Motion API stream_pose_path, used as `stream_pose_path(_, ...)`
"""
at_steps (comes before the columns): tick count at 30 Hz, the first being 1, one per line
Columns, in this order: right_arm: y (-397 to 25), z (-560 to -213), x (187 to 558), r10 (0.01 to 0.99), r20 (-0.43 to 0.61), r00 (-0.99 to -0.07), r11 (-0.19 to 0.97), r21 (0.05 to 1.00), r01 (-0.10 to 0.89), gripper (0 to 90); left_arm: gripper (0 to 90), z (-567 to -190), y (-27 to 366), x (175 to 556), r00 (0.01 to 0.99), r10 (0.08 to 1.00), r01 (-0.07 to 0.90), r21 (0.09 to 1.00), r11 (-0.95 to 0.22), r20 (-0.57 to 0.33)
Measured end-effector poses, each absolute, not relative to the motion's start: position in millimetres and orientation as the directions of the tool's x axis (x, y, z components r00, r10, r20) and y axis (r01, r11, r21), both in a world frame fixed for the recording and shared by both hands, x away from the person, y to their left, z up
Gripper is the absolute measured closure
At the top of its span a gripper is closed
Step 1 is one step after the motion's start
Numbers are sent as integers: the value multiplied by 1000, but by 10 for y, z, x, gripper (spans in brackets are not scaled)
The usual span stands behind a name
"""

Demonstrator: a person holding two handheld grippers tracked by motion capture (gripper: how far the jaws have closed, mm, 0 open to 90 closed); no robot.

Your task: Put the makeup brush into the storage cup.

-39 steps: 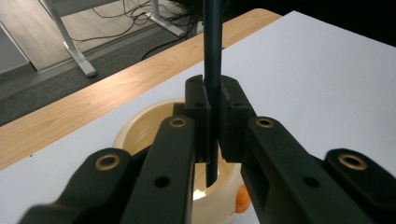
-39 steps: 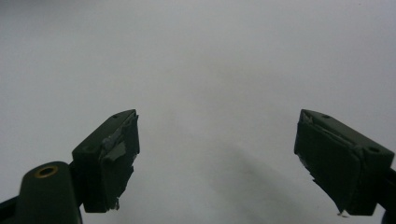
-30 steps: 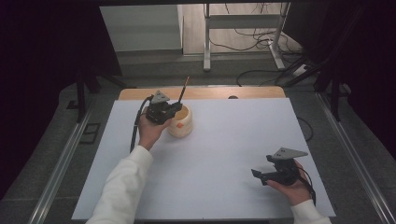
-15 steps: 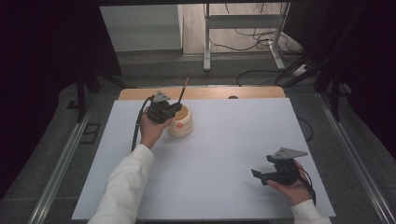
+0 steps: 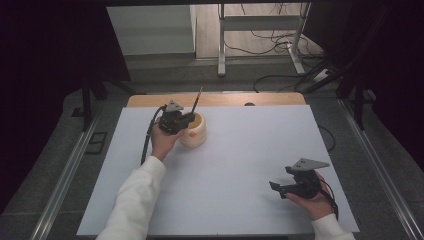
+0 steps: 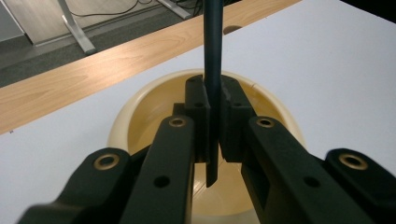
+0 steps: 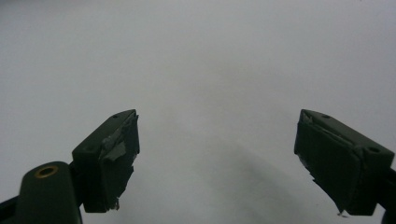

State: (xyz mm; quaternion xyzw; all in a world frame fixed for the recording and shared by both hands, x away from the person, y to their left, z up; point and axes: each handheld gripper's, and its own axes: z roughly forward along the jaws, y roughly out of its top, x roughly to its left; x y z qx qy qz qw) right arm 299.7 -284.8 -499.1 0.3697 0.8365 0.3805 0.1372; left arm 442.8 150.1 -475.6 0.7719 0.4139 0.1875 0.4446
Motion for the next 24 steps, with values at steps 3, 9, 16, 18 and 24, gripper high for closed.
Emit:
stream_pose_path(3,-2846,-4992,2998,722,50,-690,439,737,513,148,844,-4760,1500,4427,590,804,472,841,-264,-79)
stream_pose_path(9,-2845,-4993,2999,722,50,-690,440,737,513,148,843,-4774,1492,4429,591,802,473,841,-263,-81)
stream_pose_path(16,-2846,-4988,2995,722,47,-690,440,739,511,148,841,-4774,1491,4426,593,801,471,842,-262,-83)
stream_pose_path(18,-2843,-4990,2995,722,47,-690,440,738,511,148,825,-4778,1495,4423,599,797,461,848,-260,-82)
stream_pose_path(24,-2846,-4984,2991,722,46,-690,440,740,509,149,469,-4768,1557,4414,574,812,445,874,-198,-108)
